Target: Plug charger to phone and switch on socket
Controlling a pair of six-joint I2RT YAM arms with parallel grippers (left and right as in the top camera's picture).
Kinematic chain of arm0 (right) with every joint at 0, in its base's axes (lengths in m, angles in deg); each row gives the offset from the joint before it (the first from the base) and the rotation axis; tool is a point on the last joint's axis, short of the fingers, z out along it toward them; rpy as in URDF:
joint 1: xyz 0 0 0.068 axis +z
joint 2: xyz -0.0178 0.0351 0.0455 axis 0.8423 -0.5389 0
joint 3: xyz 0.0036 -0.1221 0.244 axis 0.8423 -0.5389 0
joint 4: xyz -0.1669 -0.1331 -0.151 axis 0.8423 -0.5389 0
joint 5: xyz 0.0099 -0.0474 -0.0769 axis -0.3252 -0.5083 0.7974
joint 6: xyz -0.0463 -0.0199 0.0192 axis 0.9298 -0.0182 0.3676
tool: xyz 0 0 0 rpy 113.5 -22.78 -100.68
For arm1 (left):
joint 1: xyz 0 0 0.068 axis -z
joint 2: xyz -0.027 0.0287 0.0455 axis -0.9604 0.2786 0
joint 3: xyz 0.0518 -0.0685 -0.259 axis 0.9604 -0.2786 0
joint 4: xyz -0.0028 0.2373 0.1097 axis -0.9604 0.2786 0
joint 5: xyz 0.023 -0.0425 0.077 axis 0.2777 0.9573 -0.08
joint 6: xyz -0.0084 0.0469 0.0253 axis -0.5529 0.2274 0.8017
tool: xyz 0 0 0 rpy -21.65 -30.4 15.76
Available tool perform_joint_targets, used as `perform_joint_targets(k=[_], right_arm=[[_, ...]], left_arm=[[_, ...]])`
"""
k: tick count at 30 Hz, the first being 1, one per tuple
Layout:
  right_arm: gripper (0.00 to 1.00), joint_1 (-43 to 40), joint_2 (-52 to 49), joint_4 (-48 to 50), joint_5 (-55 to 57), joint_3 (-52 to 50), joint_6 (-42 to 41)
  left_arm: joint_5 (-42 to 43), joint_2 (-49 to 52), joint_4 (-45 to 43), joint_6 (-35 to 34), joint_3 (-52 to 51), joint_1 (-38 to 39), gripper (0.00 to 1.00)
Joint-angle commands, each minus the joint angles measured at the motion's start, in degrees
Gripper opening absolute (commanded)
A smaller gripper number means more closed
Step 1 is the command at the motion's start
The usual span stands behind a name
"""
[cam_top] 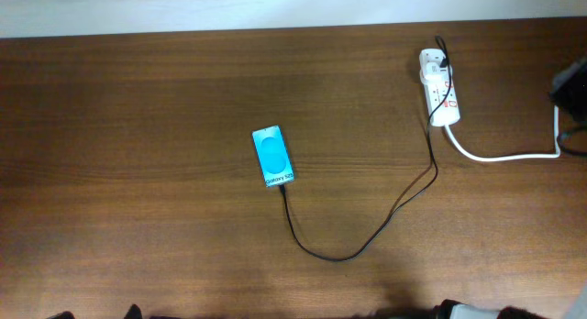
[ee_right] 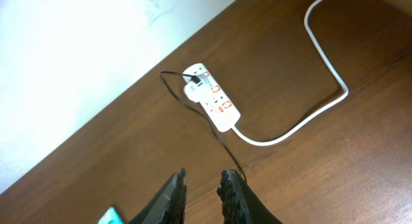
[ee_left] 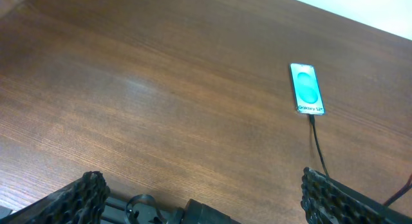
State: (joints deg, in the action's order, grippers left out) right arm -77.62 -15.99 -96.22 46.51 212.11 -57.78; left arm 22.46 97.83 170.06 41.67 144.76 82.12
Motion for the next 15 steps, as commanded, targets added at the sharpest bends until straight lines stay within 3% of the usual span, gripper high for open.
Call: perform_joint_targets(k=[1,5,12,14,15], right_arm=[[0.22,0.0,6.1,-1.3,-1.7,-0.1,0.7],[0.23,0.0,12.6,-4.8,-9.1,-0.1,5.4],[0.23,0.0,23.2,-15.1,-9.1,-0.1,9.3],[0.27,2.9,25.2,-15.2,-8.7,-0.1,10.5],[0.37,6.0,26.6,-15.2,-8.2,-0.1,11.4]], left_arm=[[-0.8,-0.3,0.0,-0.9,-0.1,-0.2,0.99],[-0.8,-0.3,0.0,-0.9,-0.1,-0.2,0.99],[-0.8,-0.3,0.0,-0.9,-0.1,-0.2,0.99],[-0.8,-0.3,0.0,-0.9,-0.1,-0.2,0.99],[-0.8,-0.3,0.0,-0.9,-0.1,-0.2,0.99]])
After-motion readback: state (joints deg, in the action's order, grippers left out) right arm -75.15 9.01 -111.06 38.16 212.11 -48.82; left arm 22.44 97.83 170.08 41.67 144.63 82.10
